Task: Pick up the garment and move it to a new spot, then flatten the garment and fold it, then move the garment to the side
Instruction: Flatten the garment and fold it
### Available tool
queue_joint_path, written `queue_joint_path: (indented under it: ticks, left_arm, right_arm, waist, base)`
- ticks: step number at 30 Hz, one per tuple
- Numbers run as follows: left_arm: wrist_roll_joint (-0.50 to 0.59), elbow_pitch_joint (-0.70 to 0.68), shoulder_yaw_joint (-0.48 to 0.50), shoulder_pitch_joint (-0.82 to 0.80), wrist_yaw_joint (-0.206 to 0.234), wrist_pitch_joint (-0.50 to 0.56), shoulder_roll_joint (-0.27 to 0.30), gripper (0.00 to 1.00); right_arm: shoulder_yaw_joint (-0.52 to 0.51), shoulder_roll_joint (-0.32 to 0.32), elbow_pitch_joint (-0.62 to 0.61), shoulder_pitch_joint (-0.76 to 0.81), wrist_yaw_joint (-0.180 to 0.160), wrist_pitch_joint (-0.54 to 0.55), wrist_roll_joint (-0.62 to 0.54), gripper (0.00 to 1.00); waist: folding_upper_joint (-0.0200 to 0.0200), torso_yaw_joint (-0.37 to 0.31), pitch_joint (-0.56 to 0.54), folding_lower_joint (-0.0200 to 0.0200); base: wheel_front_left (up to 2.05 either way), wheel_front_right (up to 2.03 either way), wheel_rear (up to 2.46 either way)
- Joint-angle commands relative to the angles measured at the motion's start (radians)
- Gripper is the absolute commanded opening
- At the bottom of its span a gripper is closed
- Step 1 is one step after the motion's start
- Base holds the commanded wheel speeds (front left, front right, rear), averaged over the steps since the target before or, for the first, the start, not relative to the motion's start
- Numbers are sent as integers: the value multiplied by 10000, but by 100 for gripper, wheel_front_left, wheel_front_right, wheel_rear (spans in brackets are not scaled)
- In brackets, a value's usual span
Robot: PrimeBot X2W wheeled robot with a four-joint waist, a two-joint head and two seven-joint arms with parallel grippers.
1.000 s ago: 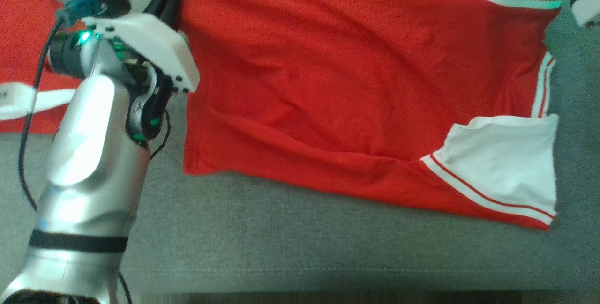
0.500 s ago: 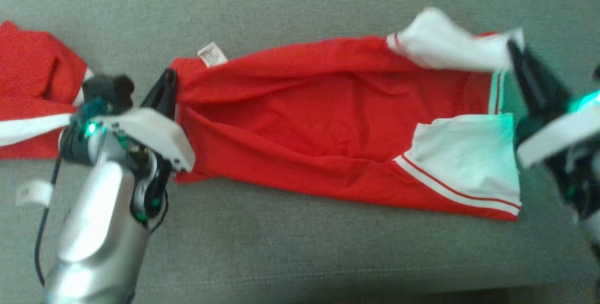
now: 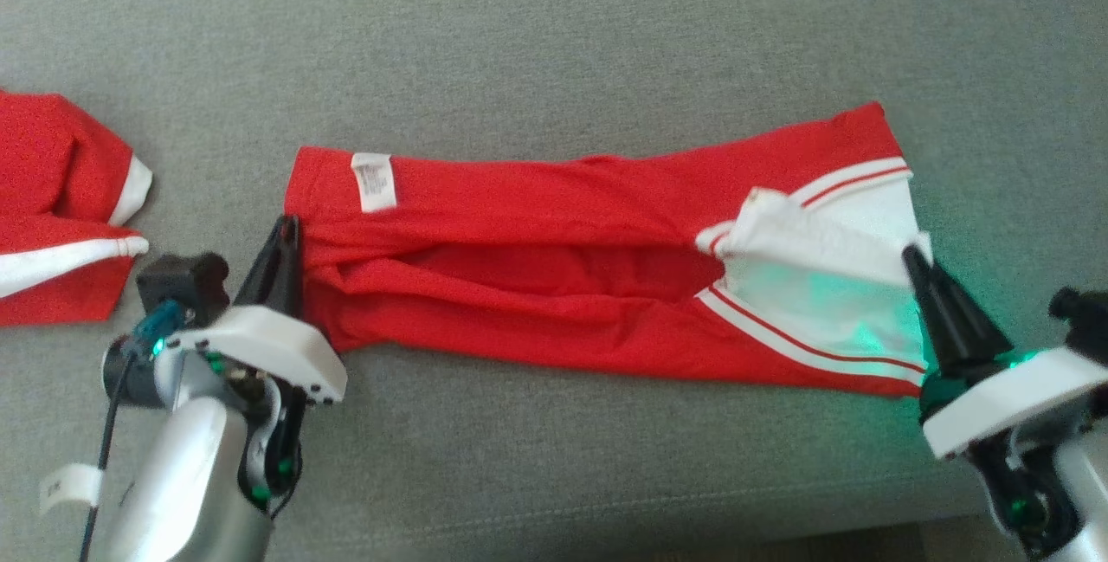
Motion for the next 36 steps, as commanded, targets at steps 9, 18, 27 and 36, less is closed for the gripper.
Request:
queue_joint_path:
  ticks: [9,18,27,36]
  left_arm:
    - [-318,-273,524,641,370,-355,21,100]
    - [927,-1861,554,1410,1411,-1526,-150,100]
    - [1833,-3546,475,2202,1732,-1568,-196,100]
    - [1998,-3808,403,2667,1807,-1570,-276,100]
  right_arm:
    - [-755,718,-350,520,65,196,-1377,100]
    - [-2024,1766,-1587,782,65,-607,-3430,100]
    - [-2331,2380,-2755,1215,65,-115,-4413,100]
    - [-2424,2602,-2914,1545,65,152,-4535,100]
  waist:
    - [-1,32,-121,0]
    - [-1,108,-590,0]
    - [-1,143,-1010,0]
    - [-1,188,-1204,0]
  base:
    - [0,0,0]
    - [0,0,0]
    - [0,0,0]
    - [0,0,0]
